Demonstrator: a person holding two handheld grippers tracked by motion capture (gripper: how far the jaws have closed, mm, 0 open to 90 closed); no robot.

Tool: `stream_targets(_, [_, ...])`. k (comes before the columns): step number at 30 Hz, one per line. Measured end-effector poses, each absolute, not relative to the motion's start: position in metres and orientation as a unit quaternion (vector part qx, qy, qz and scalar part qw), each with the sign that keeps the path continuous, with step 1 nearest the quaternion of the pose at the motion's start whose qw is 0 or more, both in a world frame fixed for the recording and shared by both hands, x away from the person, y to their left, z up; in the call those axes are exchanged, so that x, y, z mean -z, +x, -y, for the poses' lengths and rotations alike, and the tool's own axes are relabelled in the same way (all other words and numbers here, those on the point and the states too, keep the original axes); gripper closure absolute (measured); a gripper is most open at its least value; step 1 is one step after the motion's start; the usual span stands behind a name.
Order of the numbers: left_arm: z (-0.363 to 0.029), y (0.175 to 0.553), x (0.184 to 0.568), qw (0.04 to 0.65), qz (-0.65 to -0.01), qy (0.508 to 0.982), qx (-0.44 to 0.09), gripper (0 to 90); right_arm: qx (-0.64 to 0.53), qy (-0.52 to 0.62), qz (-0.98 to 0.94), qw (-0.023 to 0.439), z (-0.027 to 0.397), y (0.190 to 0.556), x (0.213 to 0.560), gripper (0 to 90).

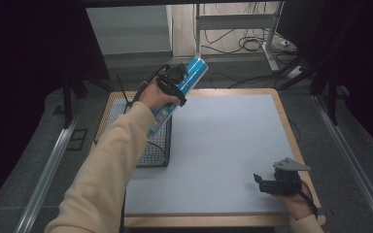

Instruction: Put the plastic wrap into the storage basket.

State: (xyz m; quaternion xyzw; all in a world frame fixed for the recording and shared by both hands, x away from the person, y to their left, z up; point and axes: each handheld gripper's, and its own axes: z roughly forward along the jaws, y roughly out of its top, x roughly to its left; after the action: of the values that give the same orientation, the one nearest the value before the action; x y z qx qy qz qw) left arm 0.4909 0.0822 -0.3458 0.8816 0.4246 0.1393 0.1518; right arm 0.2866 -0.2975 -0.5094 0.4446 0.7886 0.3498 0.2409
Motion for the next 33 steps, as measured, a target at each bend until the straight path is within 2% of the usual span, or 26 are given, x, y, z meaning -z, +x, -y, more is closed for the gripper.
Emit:
stream_targets(17, [-0.125,0.495,0.367,0.146,-0.466,0.863,-0.13,31.6,-0.346,0.448,-0.788,0.243,0.297,0.286,0.51,11.4])
stream_targets(33, [-0.147,0.506,0.391,0.128,-0.492,0.852,-0.124,31.6,-0.342,0.447,-0.79,0.243,0.296,0.286,0.511,11.4])
